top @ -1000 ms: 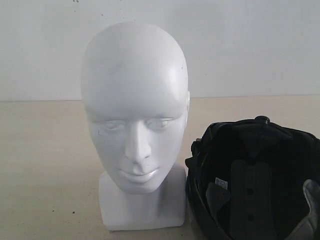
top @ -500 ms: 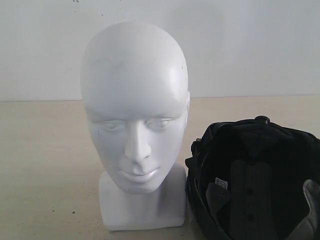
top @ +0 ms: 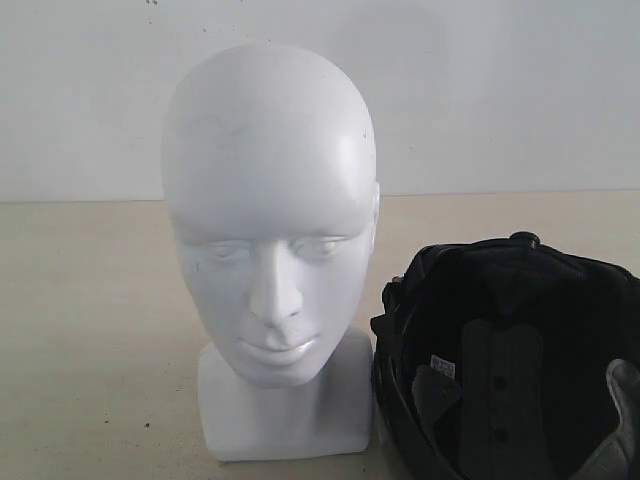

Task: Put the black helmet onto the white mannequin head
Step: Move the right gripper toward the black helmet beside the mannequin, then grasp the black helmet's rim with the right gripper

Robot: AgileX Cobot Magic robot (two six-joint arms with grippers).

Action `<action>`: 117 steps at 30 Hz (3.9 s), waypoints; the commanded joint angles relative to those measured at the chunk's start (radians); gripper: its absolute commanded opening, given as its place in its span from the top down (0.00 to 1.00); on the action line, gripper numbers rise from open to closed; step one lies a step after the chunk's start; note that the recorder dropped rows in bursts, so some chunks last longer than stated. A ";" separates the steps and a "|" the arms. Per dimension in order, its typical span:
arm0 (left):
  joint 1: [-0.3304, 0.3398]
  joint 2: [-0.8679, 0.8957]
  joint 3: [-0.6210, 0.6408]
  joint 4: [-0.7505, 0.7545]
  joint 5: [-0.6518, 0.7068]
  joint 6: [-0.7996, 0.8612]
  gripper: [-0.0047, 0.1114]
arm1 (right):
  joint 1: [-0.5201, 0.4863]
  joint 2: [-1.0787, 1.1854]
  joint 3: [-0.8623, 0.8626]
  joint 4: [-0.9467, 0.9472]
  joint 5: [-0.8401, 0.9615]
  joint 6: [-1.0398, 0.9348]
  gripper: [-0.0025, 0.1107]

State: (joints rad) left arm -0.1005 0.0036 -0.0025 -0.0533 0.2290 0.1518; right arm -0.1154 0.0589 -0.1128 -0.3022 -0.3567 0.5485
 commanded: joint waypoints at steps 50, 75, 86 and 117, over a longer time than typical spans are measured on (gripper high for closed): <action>-0.002 -0.004 0.003 -0.015 -0.004 0.007 0.92 | 0.271 0.790 -0.663 0.063 1.267 -0.330 0.98; -0.002 -0.004 0.003 -0.015 -0.004 0.007 0.92 | 1.006 1.163 -0.692 0.420 0.917 -0.174 0.31; -0.002 -0.004 0.003 -0.015 -0.004 0.007 0.92 | 1.033 1.379 -0.697 0.249 0.872 0.034 0.38; -0.002 -0.004 0.003 -0.015 -0.004 0.007 0.92 | 0.993 1.188 -0.631 0.218 1.305 -0.064 0.46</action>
State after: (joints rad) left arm -0.1005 0.0036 -0.0025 -0.0533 0.2290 0.1518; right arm 0.8839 1.2586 -0.7470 -0.0908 0.9392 0.4901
